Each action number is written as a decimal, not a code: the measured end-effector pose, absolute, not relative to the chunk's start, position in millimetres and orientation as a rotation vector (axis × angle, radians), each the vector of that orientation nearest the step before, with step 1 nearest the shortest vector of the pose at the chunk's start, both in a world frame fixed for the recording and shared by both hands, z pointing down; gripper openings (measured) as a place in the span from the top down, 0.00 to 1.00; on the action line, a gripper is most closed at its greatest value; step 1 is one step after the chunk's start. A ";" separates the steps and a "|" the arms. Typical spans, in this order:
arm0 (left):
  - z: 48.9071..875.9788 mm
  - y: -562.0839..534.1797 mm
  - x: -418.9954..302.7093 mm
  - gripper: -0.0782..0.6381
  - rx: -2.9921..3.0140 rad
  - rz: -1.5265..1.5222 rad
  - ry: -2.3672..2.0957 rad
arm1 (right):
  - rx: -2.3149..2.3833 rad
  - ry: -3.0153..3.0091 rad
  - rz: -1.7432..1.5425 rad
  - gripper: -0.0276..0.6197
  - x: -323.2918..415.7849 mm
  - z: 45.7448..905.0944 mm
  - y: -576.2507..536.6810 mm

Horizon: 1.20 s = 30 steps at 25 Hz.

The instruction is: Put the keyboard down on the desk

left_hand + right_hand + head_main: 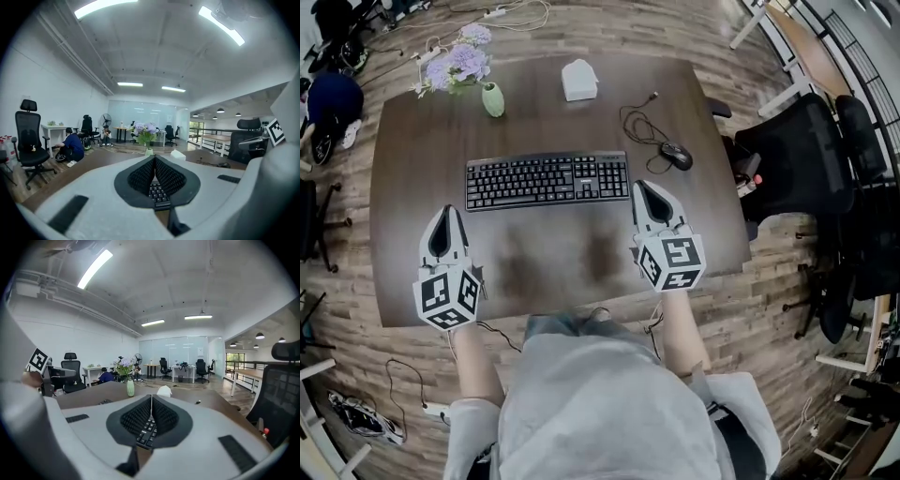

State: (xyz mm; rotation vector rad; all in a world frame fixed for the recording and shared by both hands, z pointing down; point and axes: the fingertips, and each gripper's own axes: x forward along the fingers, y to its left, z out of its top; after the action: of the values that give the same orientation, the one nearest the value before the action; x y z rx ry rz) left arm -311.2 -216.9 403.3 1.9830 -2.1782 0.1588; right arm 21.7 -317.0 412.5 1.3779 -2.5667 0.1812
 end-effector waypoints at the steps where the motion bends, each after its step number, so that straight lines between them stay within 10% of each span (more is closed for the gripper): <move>1: 398.8 -212.8 -308.5 0.88 1.986 0.151 -2.189 | 1.377 -2.580 0.176 0.94 23.4 408.6 -314.2; 30: 279.8 -96.1 -222.3 0.88 2.133 -0.060 -2.391 | 1.368 -2.831 -0.064 0.93 76.4 297.7 -214.3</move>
State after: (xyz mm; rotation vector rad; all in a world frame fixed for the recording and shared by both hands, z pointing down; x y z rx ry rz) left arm -222.3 -96.1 279.8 2.1332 -2.3914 -0.0600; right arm 76.4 -214.3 297.7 1.3676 -2.8315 -0.0641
